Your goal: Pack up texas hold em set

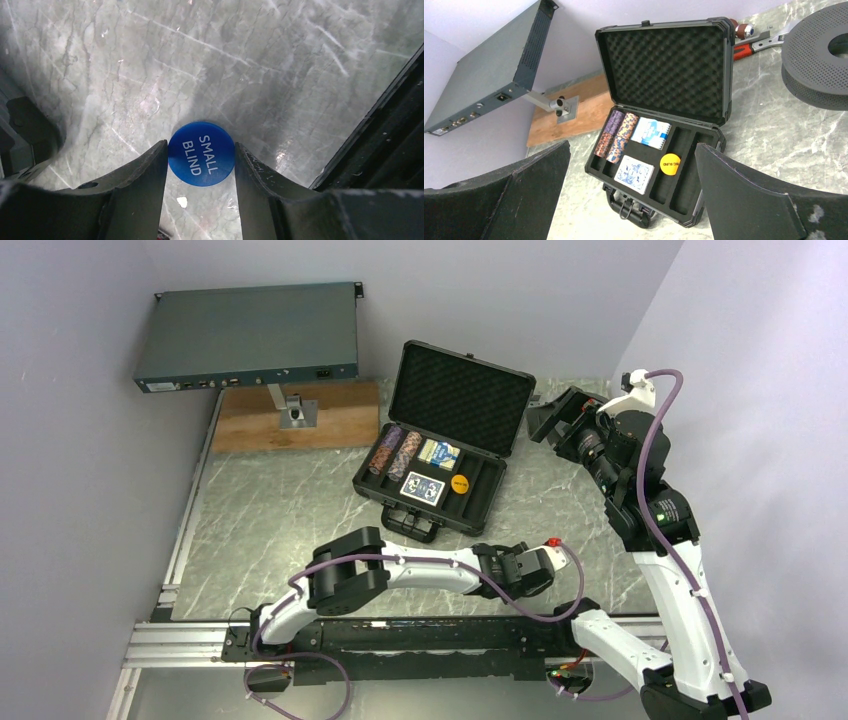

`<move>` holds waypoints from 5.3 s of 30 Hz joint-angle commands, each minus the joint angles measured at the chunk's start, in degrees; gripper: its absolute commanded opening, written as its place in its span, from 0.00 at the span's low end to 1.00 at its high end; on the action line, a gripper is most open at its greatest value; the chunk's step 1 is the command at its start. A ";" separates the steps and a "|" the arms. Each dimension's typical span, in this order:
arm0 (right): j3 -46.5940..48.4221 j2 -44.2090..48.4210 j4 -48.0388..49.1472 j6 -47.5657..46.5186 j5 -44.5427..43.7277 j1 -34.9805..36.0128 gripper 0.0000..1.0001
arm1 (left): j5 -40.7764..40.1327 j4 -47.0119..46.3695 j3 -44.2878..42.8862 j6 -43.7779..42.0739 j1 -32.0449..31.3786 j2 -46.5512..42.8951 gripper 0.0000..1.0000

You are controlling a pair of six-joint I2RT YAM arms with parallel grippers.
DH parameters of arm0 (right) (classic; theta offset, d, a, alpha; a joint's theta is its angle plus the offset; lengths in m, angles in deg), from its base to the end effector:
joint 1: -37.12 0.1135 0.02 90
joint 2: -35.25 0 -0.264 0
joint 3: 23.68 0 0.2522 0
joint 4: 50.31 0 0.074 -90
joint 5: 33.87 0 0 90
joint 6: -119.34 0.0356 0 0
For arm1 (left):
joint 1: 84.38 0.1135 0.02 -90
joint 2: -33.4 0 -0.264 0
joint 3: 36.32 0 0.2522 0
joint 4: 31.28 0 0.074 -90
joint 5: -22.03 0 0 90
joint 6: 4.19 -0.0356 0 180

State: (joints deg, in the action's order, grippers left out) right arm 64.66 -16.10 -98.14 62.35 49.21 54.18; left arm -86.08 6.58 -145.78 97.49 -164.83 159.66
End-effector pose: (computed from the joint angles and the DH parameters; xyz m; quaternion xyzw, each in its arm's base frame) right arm 0.1580 0.0440 0.4509 0.1448 0.7566 0.2270 0.5959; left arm 0.0905 -0.4715 0.1655 0.4920 0.8035 -0.1118 0.3160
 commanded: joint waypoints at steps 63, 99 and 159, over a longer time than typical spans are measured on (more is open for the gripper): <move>-1.11 1.68 2.95 -0.50 -0.11 -0.10 1.00 | -11.45 3.74 2.45 -7.88 19.99 -13.50 0.38; -0.96 0.92 3.39 -0.23 0.65 -0.09 1.00 | -7.85 2.89 2.80 -5.74 22.26 -9.22 0.53; -3.75 -12.24 -1.90 2.61 22.18 0.84 1.00 | 1.30 17.93 24.87 -7.09 42.16 -62.08 1.00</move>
State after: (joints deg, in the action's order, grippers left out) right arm 60.42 -25.48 -98.09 63.73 66.11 54.20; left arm -85.75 24.79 -123.57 93.71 -126.75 99.88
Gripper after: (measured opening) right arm 0.994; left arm 0.995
